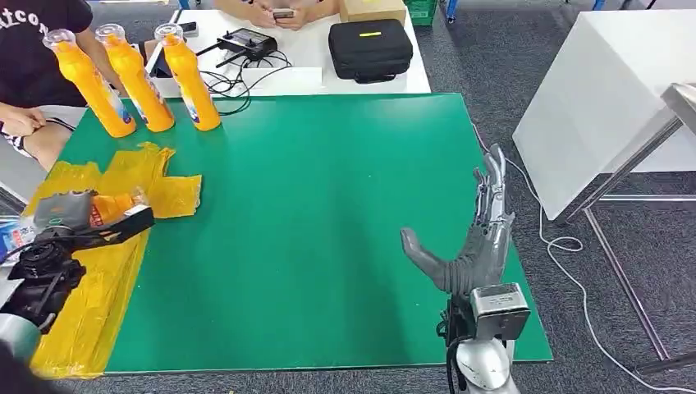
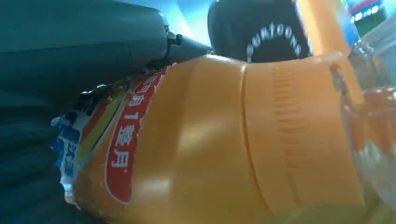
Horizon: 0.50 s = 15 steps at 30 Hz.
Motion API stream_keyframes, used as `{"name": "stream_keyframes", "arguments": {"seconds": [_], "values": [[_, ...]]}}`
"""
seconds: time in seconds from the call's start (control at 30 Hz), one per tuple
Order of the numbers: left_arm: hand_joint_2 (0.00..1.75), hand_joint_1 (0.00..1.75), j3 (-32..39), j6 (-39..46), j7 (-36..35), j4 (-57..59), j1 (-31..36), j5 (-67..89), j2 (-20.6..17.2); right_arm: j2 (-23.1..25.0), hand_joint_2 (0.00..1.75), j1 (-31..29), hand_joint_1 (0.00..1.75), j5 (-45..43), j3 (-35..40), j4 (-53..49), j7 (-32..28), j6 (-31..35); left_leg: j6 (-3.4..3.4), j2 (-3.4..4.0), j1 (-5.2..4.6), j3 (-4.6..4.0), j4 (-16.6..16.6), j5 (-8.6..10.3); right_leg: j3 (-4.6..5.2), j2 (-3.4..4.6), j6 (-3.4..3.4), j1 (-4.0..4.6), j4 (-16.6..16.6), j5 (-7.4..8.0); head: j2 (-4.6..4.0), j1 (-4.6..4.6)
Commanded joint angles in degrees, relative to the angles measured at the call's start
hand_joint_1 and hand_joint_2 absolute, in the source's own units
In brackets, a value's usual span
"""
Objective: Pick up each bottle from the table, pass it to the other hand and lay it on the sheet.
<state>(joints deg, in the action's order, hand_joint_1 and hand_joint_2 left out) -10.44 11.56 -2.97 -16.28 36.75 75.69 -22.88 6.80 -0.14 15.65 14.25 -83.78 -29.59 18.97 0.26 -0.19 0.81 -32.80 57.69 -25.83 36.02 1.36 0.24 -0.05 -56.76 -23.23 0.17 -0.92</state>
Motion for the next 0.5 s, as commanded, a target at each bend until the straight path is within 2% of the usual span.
{"name": "stream_keyframes", "arguments": {"seconds": [0.03, 0.17, 0.23, 0.27, 0.33, 0.37, 0.47, 0.5], "values": [[1.75, 1.75, 10.7, 2.7, 6.1, 2.2, -0.9, -2.8, 4.6, -0.1, 1.75, -4.0, 0.0, 0.2, 1.9, 5.3, 1.0, -1.1, 0.06, -0.04, 0.02, 0.42, -0.1, -0.08, -0.45, -0.17, 0.08, 0.04, 0.2, -0.08, 0.0, 0.0], [1.75, 1.75, 12.2, 3.2, 7.6, 2.0, -0.4, -3.7, 6.6, 0.2, 1.75, -4.7, 0.0, 0.6, 3.0, 5.8, 1.4, -1.3, 0.05, -0.16, -0.02, 0.21, -0.1, -0.01, -0.27, -0.25, 0.06, 0.0, 0.1, -0.07, 0.0, 0.02], [1.75, 1.75, 13.2, 3.1, 8.7, 2.0, -0.5, -4.5, 7.0, 0.3, 1.75, -4.4, 0.0, 1.0, 3.2, 5.2, 1.7, -1.0, 0.06, -0.22, 0.02, 0.41, -0.2, -0.06, -0.51, -0.37, 0.08, 0.05, 0.2, -0.13, 0.0, 0.02], [1.75, 1.75, 13.2, 3.1, 8.7, 2.0, -0.5, -4.5, 7.0, 0.3, 1.75, -4.4, 0.0, 1.0, 3.2, 5.2, 1.7, -1.0, 0.04, -0.14, -0.03, 0.2, -0.1, -0.03, -0.25, -0.24, 0.05, -0.01, 0.1, -0.08, 0.0, 0.02], [1.75, 1.75, 13.4, 3.3, 9.0, 2.0, -0.7, -4.7, 7.3, 0.2, 1.75, -4.2, 0.0, 1.0, 3.2, 5.0, 1.7, -1.0, 0.05, -0.17, 0.02, 0.45, -0.2, -0.1, -0.52, -0.33, 0.07, 0.05, 0.2, -0.16, 0.0, 0.02], [1.75, 1.75, 13.6, 3.7, 9.5, 2.0, -0.7, -4.8, 7.5, 0.2, 1.75, -4.1, 0.0, 0.9, 3.0, 5.1, 1.9, -0.8, 0.03, -0.1, 0.0, 0.21, -0.1, -0.05, -0.25, -0.2, 0.04, 0.01, 0.1, -0.08, 0.0, 0.0], [1.75, 1.75, 15.1, 4.8, 11.8, 2.0, -0.7, -5.9, 9.0, 0.3, 1.75, -4.6, 0.0, 0.9, 3.1, 6.1, 2.0, -0.9, 0.05, -0.15, 0.02, 0.6, -0.2, -0.15, -0.66, -0.34, 0.08, 0.06, 0.2, -0.21, 0.0, 0.0], [1.75, 1.75, 15.4, 5.0, 12.2, 1.9, -0.5, -6.1, 9.6, 0.3, 1.75, -4.7, 0.0, 0.9, 3.2, 6.3, 2.0, -0.9, 0.04, -0.15, -0.01, 0.27, -0.1, -0.05, -0.32, -0.27, 0.05, 0.01, 0.1, -0.1, 0.0, 0.0]]}}
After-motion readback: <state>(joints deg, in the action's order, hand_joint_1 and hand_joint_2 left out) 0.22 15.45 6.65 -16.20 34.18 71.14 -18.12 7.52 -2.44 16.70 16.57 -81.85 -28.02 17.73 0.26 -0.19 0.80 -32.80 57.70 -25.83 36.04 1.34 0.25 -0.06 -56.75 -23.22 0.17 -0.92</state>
